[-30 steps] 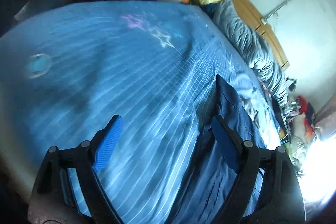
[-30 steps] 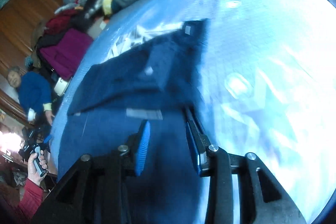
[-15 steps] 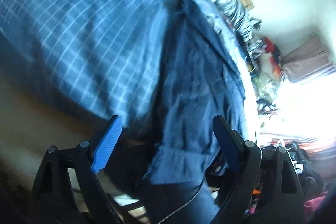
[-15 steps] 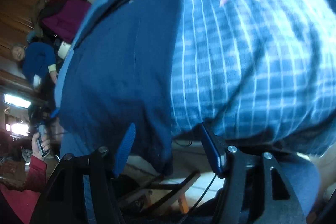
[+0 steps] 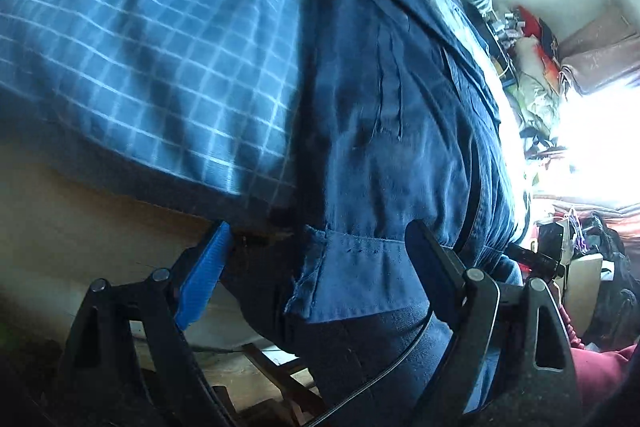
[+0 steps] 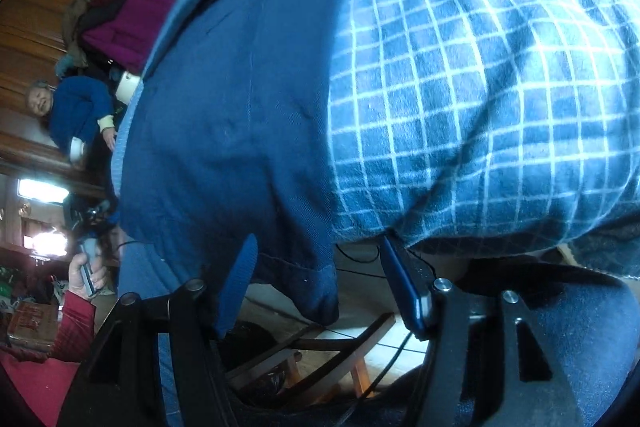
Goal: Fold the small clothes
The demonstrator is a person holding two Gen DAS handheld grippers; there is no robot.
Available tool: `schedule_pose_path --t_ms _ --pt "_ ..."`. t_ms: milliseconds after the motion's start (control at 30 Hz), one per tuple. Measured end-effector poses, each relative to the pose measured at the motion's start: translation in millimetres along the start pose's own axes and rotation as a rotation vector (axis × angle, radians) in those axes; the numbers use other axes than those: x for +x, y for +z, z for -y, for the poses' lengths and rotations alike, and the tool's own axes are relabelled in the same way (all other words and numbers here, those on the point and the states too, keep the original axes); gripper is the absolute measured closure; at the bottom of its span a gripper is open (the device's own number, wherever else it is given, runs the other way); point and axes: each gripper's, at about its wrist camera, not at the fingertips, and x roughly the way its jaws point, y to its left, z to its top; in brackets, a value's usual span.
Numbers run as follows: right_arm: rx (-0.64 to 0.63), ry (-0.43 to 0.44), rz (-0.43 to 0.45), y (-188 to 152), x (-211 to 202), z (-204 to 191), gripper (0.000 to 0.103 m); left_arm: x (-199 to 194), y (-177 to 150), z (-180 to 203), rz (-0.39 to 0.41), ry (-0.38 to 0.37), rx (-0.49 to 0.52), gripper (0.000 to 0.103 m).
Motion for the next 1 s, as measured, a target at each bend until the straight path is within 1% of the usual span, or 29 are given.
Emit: schedule_pose_path --t_ms 167,300,433,567,600,667,700,733,767,800,833,900,1000 --pt "-0.007 -0.019 -0.039 -2 9 1 0.035 12 -3 2 -0.036 0.011 0.014 0.016" --pt "-0.011 -0.010 -0.061 2 18 -7 0.035 11 -6 -4 -0.036 -0.005 -0.007 0.017" --pt "-0.013 0.014 -0.090 6 32 -16 0.033 5 -8 -8 -0.037 -0.022 -0.004 0.017" --pt "-0.032 0.012 -0.117 8 43 -24 0.033 7 -8 -9 -0.041 -0.016 -0.005 0.018" --pt "-0.034 0.019 -0.115 7 43 -25 0.035 8 -8 -8 -0.054 0.006 -0.017 0.021" --pt "-0.040 0.043 -0.112 5 42 -26 0.044 13 -9 -6 -0.080 0.011 -0.006 0.033" --pt "-0.043 0.040 -0.112 4 42 -28 0.048 17 -9 -2 -0.097 0.017 0.001 0.042" --pt "-0.049 0.035 -0.107 3 41 -30 0.054 20 -9 -1 -0.107 0.017 0.004 0.055" --pt "-0.054 0.035 -0.099 3 39 -31 0.061 20 -9 0 -0.104 -0.007 -0.003 0.068" --pt "-0.063 0.035 -0.080 2 34 -34 0.081 16 -8 2 -0.081 -0.041 -0.028 0.094" --pt "-0.073 0.049 -0.055 2 27 -39 0.089 8 -7 5 -0.045 -0.083 -0.048 0.093" --pt "-0.089 0.104 0.003 1 6 -51 0.091 -12 -2 19 0.033 -0.144 -0.038 0.092" --pt "-0.097 0.198 0.120 8 -38 -71 0.092 -39 12 40 0.136 -0.231 -0.029 0.092"
